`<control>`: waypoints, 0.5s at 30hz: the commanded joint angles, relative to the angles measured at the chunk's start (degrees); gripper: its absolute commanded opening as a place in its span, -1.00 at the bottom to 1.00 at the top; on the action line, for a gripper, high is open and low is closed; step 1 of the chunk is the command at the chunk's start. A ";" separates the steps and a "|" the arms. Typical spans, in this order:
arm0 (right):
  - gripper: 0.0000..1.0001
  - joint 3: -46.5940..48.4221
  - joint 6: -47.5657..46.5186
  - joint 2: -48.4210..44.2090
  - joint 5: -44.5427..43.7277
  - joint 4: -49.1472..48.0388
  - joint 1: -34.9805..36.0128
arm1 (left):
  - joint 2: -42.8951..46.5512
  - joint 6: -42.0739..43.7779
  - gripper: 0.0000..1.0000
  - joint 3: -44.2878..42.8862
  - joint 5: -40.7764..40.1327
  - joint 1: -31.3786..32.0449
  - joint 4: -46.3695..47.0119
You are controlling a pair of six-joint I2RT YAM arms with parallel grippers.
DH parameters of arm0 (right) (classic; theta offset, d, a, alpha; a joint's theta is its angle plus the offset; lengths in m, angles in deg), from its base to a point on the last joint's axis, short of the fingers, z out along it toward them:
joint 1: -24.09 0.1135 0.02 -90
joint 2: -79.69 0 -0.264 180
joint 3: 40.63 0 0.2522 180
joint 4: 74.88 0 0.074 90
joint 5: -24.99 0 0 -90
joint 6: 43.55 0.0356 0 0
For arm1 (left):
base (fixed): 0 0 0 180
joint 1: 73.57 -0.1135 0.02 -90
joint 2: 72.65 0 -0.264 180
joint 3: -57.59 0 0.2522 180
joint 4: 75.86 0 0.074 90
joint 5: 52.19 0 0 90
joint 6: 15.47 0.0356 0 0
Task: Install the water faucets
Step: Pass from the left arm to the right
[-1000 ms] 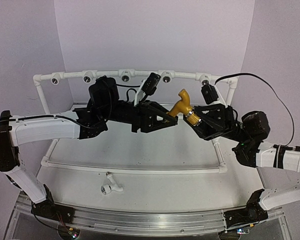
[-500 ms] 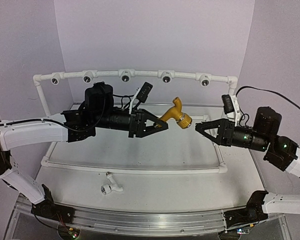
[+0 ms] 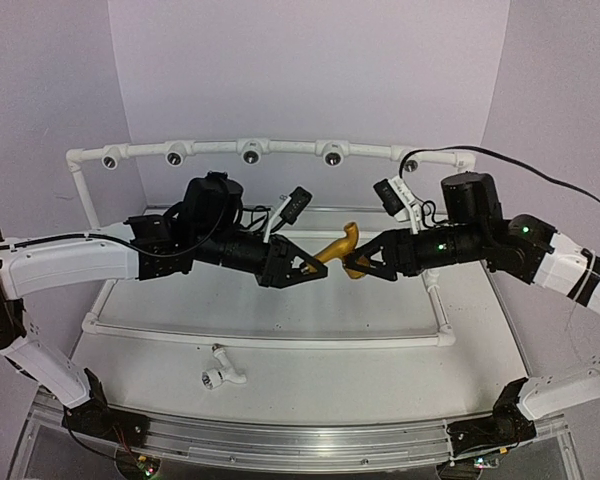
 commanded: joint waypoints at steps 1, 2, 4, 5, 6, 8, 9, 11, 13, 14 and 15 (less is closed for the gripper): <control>0.43 4.40 -4.12 2.48 4.60 0.21 0.99 | -0.36 1.53 -1.00 -3.13 1.13 0.18 -0.75; 0.34 4.60 -4.42 3.18 4.82 0.08 1.18 | -0.50 1.40 -1.00 -3.10 1.49 0.18 -0.83; 0.24 5.26 -5.18 4.42 5.60 -0.03 1.54 | -0.75 1.46 -1.00 -2.99 2.04 0.18 -1.02; 0.23 5.35 -5.41 4.76 5.71 -0.34 1.84 | -0.88 1.53 -1.00 -2.97 2.20 0.18 -1.14; 0.23 5.41 -5.65 4.97 5.73 -0.71 2.06 | -0.97 1.65 -1.00 -2.98 2.43 0.21 -1.29; 0.22 5.60 -6.05 5.31 6.25 -1.46 2.36 | -1.18 1.93 -1.00 -3.15 2.93 0.19 -1.59; 0.22 5.70 -6.24 5.43 6.60 -1.66 2.49 | -1.30 2.05 -1.00 -3.25 3.16 0.18 -1.67; 0.21 5.86 -6.65 5.66 7.09 -1.85 2.55 | -1.63 2.26 -1.00 -3.48 3.65 0.24 -1.85; 0.16 5.85 -6.91 6.17 8.40 -2.22 2.56 | -2.11 2.29 -1.00 -3.77 4.15 0.19 -1.93; 0.12 5.90 -6.96 6.69 9.27 -2.42 2.61 | -2.30 2.28 -1.00 -3.89 4.43 0.18 -2.00; 0.08 6.08 -6.97 6.96 10.41 -2.59 2.63 | -2.50 2.28 -1.00 -4.01 4.67 0.18 -2.02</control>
